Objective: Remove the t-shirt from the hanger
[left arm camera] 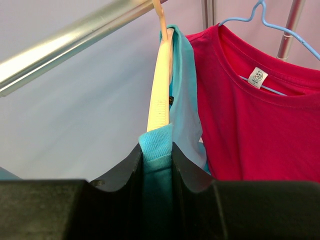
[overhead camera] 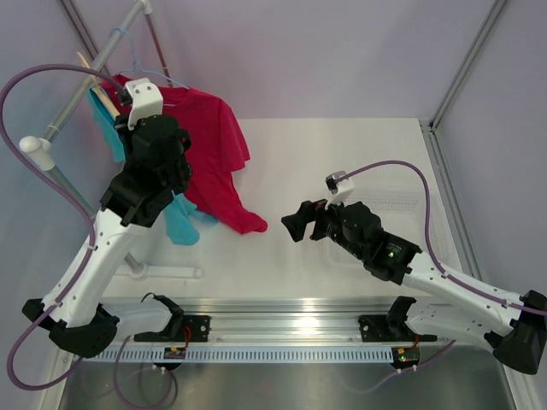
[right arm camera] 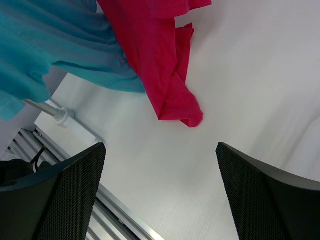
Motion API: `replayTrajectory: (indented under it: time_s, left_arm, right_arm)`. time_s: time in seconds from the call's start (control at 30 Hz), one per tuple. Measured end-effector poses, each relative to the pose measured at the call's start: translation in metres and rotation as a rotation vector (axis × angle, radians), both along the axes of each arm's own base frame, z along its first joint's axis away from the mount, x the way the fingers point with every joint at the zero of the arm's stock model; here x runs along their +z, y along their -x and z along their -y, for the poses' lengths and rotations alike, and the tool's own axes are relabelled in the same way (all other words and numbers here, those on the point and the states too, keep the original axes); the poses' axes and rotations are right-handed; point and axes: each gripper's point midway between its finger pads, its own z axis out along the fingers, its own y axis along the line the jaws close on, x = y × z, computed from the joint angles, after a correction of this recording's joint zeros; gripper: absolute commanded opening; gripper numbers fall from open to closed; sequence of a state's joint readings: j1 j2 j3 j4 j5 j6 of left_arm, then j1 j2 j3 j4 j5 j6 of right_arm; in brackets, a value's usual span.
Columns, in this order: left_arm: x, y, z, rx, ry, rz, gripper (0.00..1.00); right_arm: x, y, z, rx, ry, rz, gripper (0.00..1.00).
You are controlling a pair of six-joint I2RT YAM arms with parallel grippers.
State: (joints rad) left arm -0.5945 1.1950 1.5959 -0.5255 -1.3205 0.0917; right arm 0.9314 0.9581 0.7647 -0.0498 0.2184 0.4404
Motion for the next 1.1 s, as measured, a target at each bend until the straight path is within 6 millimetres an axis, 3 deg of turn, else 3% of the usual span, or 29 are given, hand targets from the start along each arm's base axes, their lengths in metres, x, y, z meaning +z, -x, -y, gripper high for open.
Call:
replayTrajectory:
  time_s: [0.33,0.5,0.83,1.1]
  left_arm:
    - [0.007,0.003,0.005,-0.037,-0.032,-0.012,0.00]
    - [0.009,0.015,0.019,-0.111,-0.040,-0.006,0.00]
    - [0.025,0.035,0.013,-0.137,-0.046,0.021,0.00]
    - [0.020,0.052,0.025,-0.253,-0.044,0.032,0.00]
  right_arm:
    - [0.000,0.000,0.000,0.001,0.002,0.001,1.00]
    - [0.000,0.000,0.000,0.000,0.003,0.002,1.00]
    - [-0.001,-0.001,0.001,-0.005,0.012,0.008,0.99]
    - [-0.001,-0.001,0.002,-0.005,0.014,0.009,1.00]
